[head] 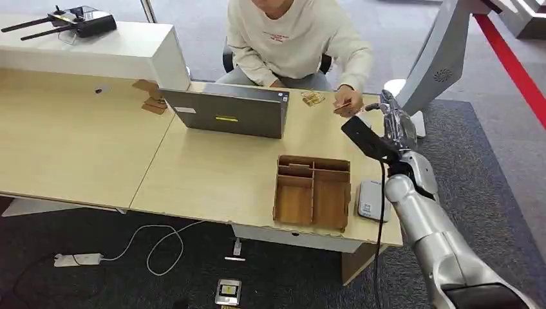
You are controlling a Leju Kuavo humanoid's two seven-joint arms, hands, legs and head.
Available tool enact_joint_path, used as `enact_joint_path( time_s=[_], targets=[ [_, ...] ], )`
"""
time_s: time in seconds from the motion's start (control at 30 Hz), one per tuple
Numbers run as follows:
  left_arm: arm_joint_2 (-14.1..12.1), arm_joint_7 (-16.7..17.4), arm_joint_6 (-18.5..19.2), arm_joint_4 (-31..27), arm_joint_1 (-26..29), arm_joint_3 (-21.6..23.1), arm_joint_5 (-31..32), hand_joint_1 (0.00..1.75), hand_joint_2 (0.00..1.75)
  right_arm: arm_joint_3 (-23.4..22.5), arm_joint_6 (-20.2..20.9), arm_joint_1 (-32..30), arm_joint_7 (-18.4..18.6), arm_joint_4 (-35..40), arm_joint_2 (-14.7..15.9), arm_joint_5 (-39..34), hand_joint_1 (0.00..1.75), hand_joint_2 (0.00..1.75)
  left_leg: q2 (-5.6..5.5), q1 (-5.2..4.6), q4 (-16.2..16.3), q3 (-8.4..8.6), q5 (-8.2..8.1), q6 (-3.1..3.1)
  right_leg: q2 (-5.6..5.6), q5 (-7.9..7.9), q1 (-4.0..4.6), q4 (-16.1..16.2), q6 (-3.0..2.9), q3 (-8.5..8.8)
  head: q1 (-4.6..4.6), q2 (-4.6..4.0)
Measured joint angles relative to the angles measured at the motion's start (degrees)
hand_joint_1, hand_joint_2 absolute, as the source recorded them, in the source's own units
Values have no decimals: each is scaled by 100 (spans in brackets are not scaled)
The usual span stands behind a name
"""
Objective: Pass the card to the sensor for recognition and then transmit it.
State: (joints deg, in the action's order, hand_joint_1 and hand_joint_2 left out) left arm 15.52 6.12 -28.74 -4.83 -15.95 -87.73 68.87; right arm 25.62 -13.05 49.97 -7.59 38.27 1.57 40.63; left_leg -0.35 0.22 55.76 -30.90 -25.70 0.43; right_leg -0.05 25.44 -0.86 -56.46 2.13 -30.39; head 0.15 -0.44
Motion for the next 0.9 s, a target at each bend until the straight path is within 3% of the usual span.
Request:
enact_joint_path(
  time_s=[0.1,0.23,0.47,0.63,0.83,0.9],
  targets=[
    [2,0,41,0,-2,0,-114,0,0,-76,-307,71,-142,-57,41,-152,0,175,1,0,0,0,0,0,0,0,0,1,0,-1,0,0],
    [-15,-11,-5,0,25,0,-89,0,0,-304,-1028,130,-380,-15,214,-583,0,175,-3,0,4,3,1,1,0,0,-2,3,0,-3,-2,0],
    [-22,53,-70,0,60,0,-402,0,0,-1047,-2064,142,-837,118,905,-1469,0,175,-2,-5,7,1,-1,3,0,-2,-10,7,3,-3,-2,0],
    [-20,96,-136,0,83,0,-483,0,0,-1539,-2124,64,-1156,116,1349,-1744,0,175,1,-7,6,-2,-4,5,7,-4,-8,6,4,-4,-2,0],
    [-13,96,-144,0,80,0,-483,0,0,-1827,-2144,27,-1158,116,1534,-1724,0,175,2,-6,5,-2,-2,3,8,-3,-4,3,4,-4,-2,0],
    [-7,112,-219,0,73,0,-595,0,0,-1946,-2192,-11,-945,116,1596,-1433,0,175,5,-4,6,6,-2,2,8,-3,-3,7,3,-11,-7,0]
  ],
)
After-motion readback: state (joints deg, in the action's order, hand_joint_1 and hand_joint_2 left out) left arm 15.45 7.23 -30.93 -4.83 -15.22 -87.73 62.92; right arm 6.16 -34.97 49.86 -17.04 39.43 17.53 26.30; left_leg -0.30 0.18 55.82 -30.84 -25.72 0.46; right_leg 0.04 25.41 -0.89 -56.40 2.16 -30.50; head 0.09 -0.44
